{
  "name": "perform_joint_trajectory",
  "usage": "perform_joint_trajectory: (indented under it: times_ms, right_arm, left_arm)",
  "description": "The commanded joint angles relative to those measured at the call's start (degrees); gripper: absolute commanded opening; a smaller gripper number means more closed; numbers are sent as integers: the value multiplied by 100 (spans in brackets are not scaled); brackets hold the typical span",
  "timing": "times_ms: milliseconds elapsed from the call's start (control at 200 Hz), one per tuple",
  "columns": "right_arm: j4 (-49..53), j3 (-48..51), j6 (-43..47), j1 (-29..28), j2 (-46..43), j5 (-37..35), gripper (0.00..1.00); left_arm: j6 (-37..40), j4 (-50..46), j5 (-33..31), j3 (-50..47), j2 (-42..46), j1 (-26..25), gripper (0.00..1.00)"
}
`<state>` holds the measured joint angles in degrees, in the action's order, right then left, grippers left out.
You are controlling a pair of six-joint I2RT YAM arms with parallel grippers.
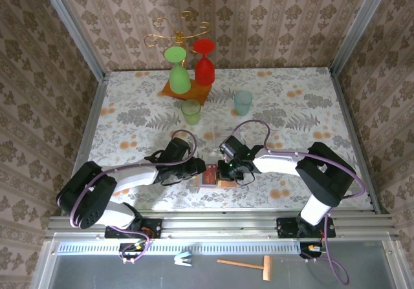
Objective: Take the credit cards out of the card holder
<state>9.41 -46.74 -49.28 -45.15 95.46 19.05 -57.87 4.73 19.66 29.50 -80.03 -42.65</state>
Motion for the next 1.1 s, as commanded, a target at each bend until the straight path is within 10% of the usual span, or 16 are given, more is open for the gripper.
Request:
perform_joint_trajectory:
  times_ms: [0,1095]
  right_arm:
    - [-196,16,-186,1,157,134,4]
    - [64,217,-306,246,-316,-309,10]
  left_arm:
    - [118,-73,95,178,150,47,33]
    - [-41,351,494,425,-220,-11,28]
